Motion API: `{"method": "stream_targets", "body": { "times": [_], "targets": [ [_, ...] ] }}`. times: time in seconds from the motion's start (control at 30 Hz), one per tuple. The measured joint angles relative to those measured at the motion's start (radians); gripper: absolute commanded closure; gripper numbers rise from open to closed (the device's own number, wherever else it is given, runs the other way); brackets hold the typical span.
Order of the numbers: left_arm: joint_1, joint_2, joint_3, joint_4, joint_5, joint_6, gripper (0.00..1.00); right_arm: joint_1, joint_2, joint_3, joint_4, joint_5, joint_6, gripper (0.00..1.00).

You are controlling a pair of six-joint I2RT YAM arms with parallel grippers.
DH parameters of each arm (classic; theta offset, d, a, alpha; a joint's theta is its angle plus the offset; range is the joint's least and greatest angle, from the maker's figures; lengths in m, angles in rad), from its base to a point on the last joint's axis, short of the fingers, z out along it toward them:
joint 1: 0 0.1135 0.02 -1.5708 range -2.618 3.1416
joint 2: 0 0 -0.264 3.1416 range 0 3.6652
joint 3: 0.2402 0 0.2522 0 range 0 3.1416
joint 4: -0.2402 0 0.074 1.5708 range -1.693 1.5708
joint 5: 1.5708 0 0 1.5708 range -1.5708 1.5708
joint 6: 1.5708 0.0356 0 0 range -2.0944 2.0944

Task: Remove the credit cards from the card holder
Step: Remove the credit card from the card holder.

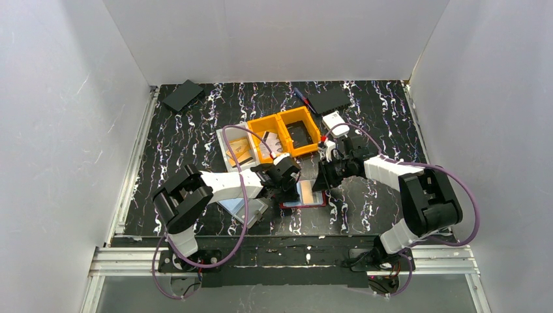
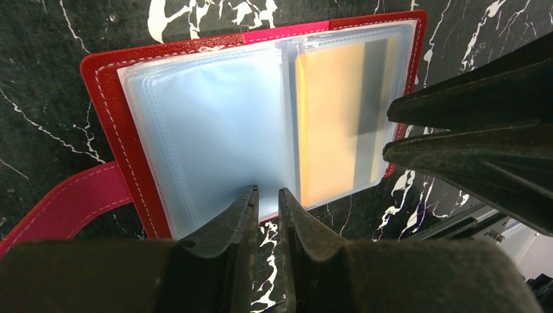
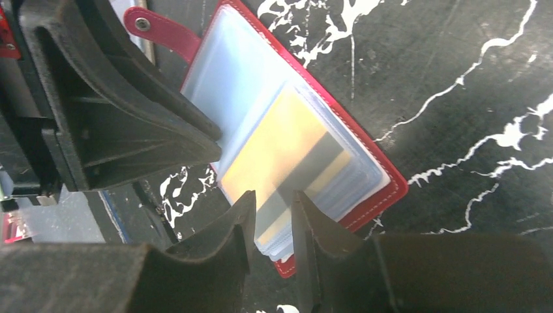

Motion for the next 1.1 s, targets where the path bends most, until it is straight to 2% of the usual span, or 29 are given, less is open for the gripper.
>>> {"method": "stream_targets", "body": {
  "times": [0.43, 0.77, 1.1],
  "targets": [
    [0.0, 0.0, -0.016, 0.036, 0.026, 0.001, 0.83, 0.001, 0.021, 0.0, 0.007, -0.016, 0.04, 0.6],
    [0.0, 0.0, -0.021, 0.047, 0.031, 0.001, 0.83, -0.007, -0.02, -0.019, 0.025, 0.072, 0.045, 0.59],
    [0.001, 0.0, -0.025, 0.056, 0.038, 0.003, 0.83, -0.012, 0.013, -0.019, 0.047, -0.037, 0.053, 0.64]
  ]
}}
